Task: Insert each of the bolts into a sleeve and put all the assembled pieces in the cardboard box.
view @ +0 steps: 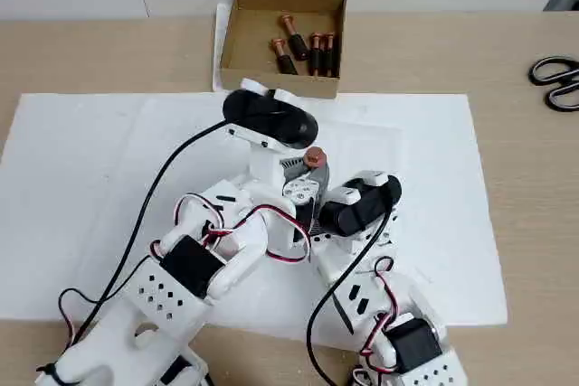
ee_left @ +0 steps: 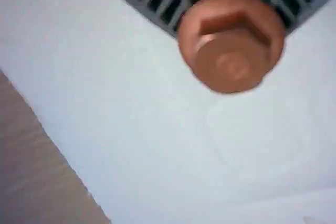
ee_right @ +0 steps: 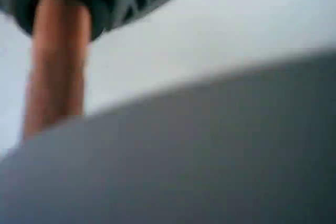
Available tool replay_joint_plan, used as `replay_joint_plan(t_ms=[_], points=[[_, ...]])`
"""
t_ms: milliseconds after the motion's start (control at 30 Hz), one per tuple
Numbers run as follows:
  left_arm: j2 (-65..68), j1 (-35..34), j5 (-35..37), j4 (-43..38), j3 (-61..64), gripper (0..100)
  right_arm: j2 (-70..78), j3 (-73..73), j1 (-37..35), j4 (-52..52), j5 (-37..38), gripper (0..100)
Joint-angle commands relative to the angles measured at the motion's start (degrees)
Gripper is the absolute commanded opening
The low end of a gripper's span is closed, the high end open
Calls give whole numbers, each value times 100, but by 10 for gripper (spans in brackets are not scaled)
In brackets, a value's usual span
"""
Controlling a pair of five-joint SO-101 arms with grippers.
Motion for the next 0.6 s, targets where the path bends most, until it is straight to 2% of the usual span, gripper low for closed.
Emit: replay_joint_plan(t_ms=[0, 233, 567], points=[[-105, 9, -26, 167, -242, 6, -48, -35, -4, -127, -53, 4], [-97, 316, -35, 422, -180, 6, -48, -35, -4, -127, -53, 4], [-97, 281, -35, 325, -48, 6, -48, -44, -198, -127, -35, 4]])
